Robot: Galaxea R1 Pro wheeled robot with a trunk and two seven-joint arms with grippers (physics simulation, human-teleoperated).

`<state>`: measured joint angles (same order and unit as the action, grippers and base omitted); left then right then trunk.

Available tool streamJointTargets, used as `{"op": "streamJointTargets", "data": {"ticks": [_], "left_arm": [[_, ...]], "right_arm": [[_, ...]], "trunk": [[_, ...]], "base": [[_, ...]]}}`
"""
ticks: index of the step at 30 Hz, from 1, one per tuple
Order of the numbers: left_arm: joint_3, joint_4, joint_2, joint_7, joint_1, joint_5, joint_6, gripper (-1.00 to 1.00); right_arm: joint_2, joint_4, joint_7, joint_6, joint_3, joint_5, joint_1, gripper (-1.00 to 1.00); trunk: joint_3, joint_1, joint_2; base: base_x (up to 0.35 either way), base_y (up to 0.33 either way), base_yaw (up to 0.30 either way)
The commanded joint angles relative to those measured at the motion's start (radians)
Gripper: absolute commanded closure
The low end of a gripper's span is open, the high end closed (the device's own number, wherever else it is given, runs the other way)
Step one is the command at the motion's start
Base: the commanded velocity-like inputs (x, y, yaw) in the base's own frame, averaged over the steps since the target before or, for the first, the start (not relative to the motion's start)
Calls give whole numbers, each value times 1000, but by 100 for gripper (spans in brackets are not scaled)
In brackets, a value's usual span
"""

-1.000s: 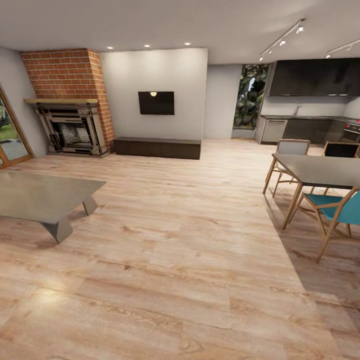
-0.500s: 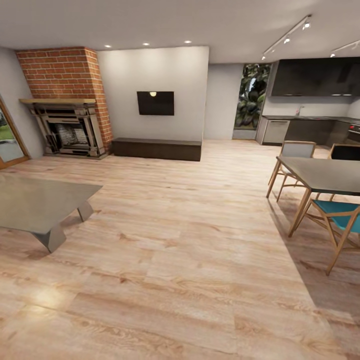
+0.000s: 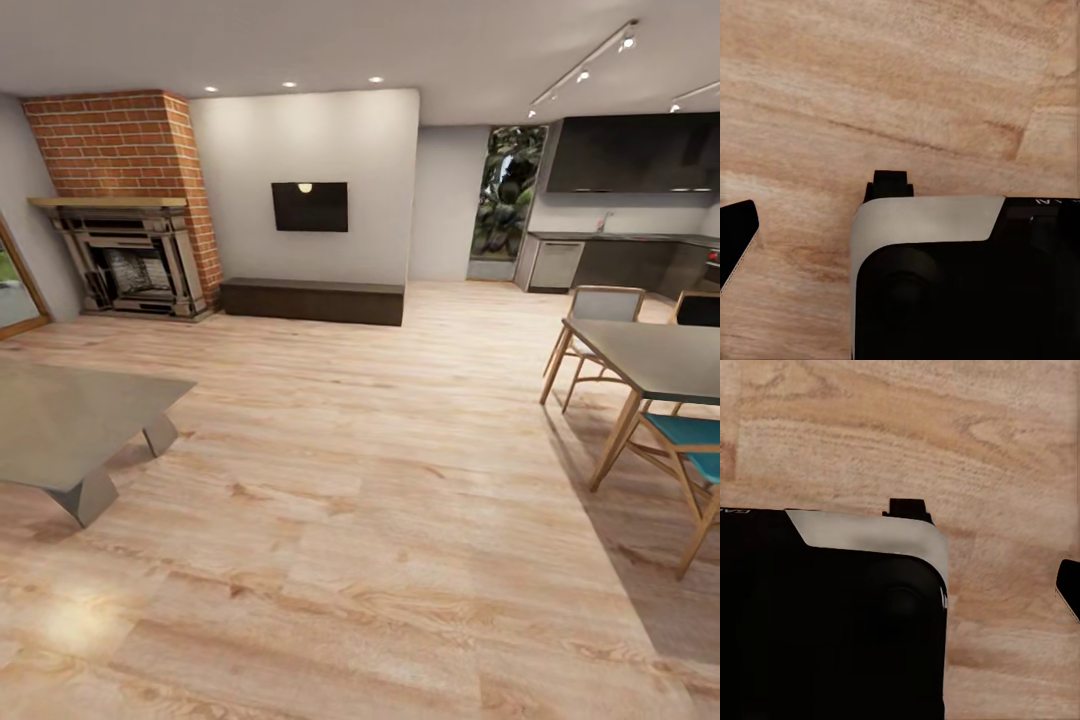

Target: Move the two storage containers from the living room to the garage. In the garage, place one container on the floor and stack the other container on top of it (either order is fine).

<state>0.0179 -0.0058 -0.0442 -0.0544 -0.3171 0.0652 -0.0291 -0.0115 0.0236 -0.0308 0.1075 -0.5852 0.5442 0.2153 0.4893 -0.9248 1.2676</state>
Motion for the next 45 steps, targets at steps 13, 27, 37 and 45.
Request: {"op": "streamJointTargets", "data": {"ticks": [13,27,37,45], "left_arm": [[3,-1,0,-4,0,7,-3,-100],[2,0,0,-4,0,7,-3,-100],[2,0,0,-4,0,7,-3,-100],[3,0,0,-4,0,7,-3,-100]], "right_arm": [[-1,2,-1,5,-8,8,1,-100],[-1,2,-1,5,-8,8,1,-100],[-1,2,-1,5,-8,8,1,-100],[-1,2,-1,5,-8,8,1,-100]], "trunk": [[1,-1,0],[1,-1,0],[1,-1,0],[1,-1,0]], "base": [[321,0,0],[321,0,0],[321,0,0],[321,0,0]]}}
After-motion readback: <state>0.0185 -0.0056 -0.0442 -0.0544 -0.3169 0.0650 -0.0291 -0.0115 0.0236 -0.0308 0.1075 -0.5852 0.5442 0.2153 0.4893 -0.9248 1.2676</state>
